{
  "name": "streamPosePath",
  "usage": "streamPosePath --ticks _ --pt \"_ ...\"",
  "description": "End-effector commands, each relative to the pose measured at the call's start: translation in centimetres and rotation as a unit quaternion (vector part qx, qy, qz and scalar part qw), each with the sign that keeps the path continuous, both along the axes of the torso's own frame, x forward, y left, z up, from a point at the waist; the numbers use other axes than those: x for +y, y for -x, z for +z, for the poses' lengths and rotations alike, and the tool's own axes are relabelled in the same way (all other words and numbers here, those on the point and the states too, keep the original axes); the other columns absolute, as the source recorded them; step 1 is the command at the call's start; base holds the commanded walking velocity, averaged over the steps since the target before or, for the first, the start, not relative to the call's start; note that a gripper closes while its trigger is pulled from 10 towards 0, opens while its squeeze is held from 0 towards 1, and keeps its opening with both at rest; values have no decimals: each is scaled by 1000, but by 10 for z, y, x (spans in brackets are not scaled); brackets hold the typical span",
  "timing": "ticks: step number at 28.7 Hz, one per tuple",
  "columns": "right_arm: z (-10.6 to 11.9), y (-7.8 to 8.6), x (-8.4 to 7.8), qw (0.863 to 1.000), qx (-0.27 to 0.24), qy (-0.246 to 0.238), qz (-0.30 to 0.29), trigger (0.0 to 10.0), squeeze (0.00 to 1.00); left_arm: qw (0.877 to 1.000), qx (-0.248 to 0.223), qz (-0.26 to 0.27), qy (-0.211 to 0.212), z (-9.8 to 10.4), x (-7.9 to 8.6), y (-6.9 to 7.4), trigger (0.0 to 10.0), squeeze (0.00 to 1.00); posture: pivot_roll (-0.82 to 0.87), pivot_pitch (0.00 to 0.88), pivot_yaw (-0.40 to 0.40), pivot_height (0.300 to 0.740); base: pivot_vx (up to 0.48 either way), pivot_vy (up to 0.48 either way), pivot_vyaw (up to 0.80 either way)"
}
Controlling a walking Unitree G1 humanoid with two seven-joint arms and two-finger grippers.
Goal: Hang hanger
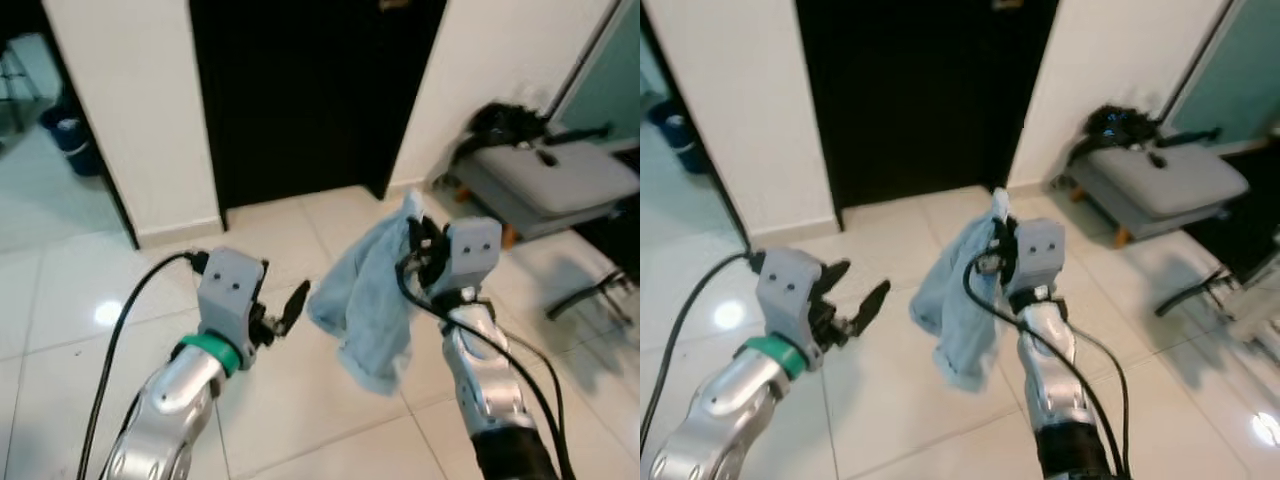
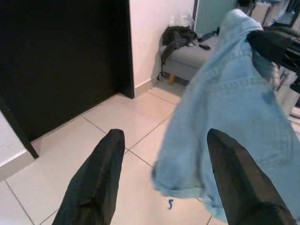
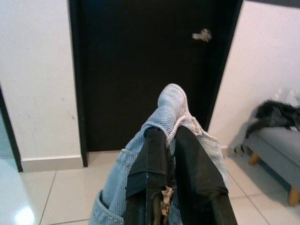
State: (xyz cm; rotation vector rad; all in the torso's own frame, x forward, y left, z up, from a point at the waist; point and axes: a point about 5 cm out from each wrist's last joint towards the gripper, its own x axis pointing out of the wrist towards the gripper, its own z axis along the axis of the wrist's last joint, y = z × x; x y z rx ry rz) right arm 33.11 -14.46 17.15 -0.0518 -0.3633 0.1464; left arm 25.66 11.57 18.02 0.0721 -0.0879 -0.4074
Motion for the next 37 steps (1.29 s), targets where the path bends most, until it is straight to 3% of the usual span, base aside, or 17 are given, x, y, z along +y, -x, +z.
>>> streamPosePath --ticks 1,37 --pt "4 1 -5 1000 -11 -2 -9 10000 0 1000 7 -6 2 -2 -2 1 10000 0 2 57 30 740 0 0 -800" --pt "3 3 -1 1000 -7 -4 -2 10000 0 1000 10 13 7 -2 -1 -2 10000 0 5 68 27 740 0 0 -800"
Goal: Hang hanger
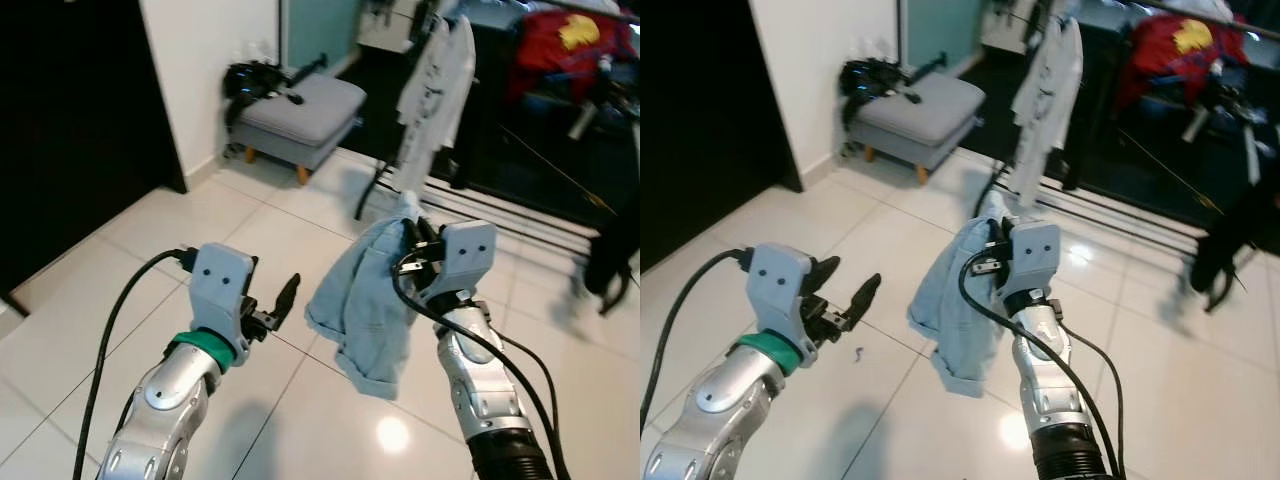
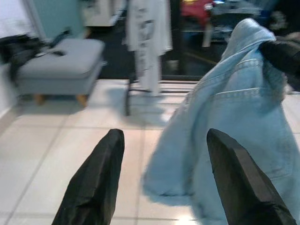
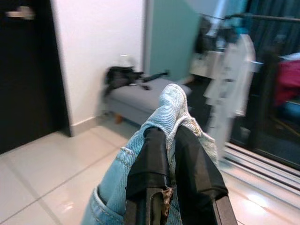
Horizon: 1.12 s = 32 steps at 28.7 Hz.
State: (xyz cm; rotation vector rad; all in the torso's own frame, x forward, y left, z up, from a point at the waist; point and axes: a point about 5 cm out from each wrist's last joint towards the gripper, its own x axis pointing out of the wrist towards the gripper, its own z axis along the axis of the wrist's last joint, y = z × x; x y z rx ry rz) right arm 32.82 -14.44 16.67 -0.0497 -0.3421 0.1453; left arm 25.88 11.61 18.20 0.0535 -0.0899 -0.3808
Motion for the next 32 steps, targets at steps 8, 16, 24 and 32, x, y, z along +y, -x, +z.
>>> streamPosePath --ticks 8,16,24,32 --pt "8 0 -1 1000 -19 -3 0 10000 0 1000 6 4 -1 -2 -2 -1 10000 0 5 68 27 740 0 0 -800" --pt "9 -1 1 1000 -19 -4 1 10000 0 1000 3 9 -1 0 -2 -3 10000 0 7 64 26 740 0 0 -800" --pt "9 -1 3 1000 -19 -5 3 10000 0 1000 -2 25 10 2 -1 -5 10000 0 9 65 27 740 0 0 -800" --pt "9 -1 3 1000 -19 -5 3 10000 0 999 -7 29 12 4 0 -6 10000 0 9 66 27 740 0 0 -800"
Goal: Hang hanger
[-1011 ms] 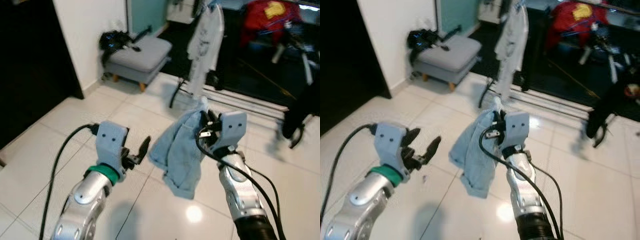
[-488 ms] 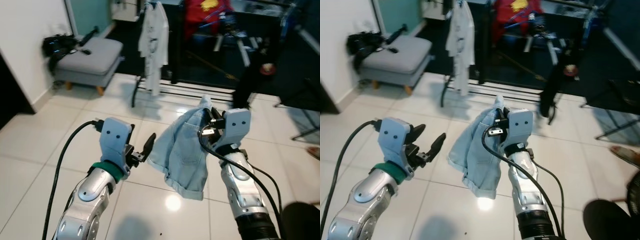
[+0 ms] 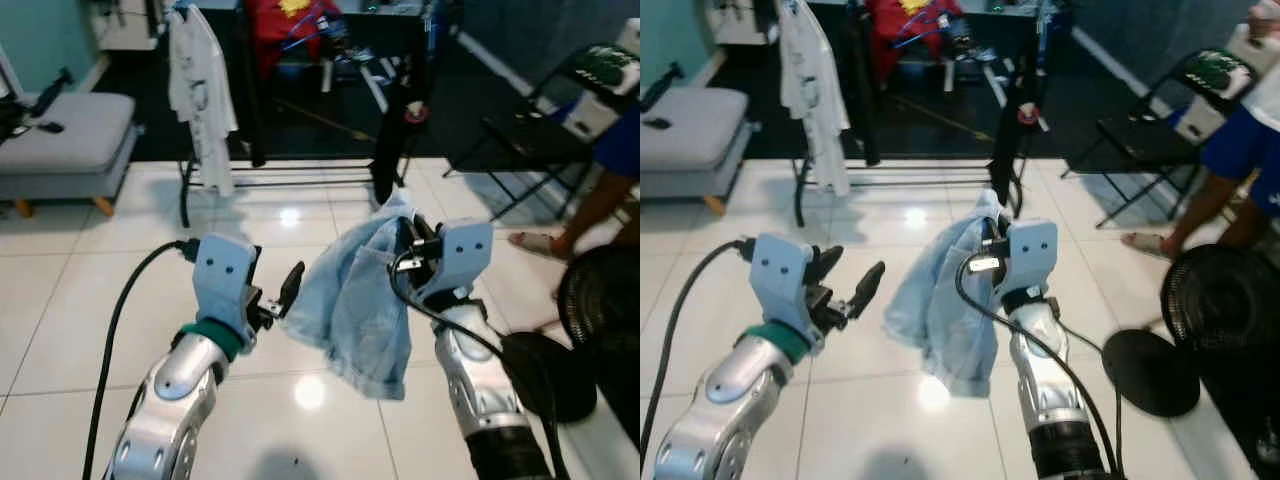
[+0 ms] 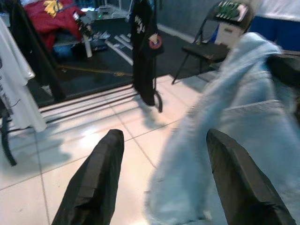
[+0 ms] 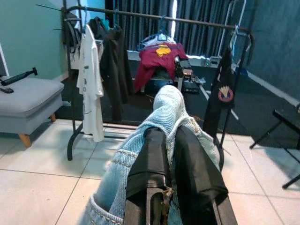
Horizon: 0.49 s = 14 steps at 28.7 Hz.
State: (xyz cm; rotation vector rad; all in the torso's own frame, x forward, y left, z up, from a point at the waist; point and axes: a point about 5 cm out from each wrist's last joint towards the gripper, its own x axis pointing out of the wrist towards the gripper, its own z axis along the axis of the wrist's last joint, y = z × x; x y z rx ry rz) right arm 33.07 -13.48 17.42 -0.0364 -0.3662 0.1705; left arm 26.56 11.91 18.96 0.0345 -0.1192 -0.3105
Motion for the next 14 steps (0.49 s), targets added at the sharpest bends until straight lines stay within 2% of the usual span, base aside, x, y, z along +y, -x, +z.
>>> streamPosePath --ticks 1,8,12,14 --pt "2 1 -7 1000 -7 0 -10 10000 0 1000 6 -4 -2 -3 -3 0 10000 0 9 65 26 740 0 0 -800" --pt "2 1 -6 1000 -9 1 -8 10000 0 1000 2 8 -8 -3 -2 -2 10000 0 9 64 25 740 0 0 -800" --pt "2 2 -3 1000 -11 7 -2 10000 0 1000 -4 24 -10 -3 1 -3 10000 0 9 65 25 740 285 0 -800" --pt "0 2 2 1000 -9 13 8 10000 0 999 -2 35 -16 -5 3 -5 10000 0 8 65 25 740 480 0 -319"
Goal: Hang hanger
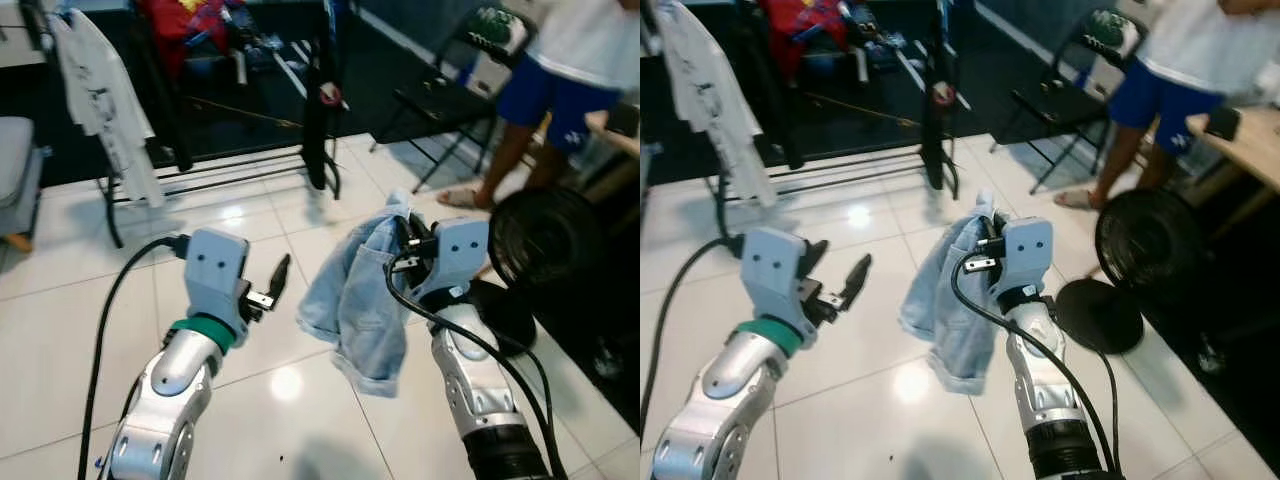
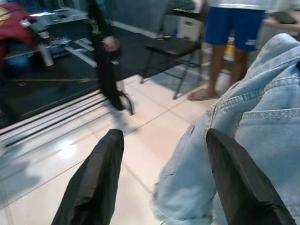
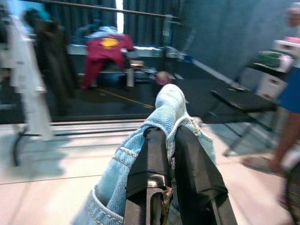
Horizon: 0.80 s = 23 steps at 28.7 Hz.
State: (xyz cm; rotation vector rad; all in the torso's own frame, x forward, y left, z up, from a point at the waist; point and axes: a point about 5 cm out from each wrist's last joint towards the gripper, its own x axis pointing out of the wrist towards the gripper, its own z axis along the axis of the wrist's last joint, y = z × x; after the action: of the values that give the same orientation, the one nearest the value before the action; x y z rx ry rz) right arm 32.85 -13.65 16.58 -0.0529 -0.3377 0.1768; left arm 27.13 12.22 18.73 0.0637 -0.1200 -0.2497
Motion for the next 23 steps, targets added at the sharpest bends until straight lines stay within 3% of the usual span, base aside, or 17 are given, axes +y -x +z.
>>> streamPosePath --ticks 1,23 --pt "7 0 6 1000 -20 6 12 10000 0 1000 1 5 -5 -3 0 0 10000 0 10 64 21 740 480 0 0" --pt "6 -3 5 1000 -15 11 19 10000 0 1000 -7 -4 -6 -6 -8 -2 10000 0 -5 55 4 740 480 0 0"
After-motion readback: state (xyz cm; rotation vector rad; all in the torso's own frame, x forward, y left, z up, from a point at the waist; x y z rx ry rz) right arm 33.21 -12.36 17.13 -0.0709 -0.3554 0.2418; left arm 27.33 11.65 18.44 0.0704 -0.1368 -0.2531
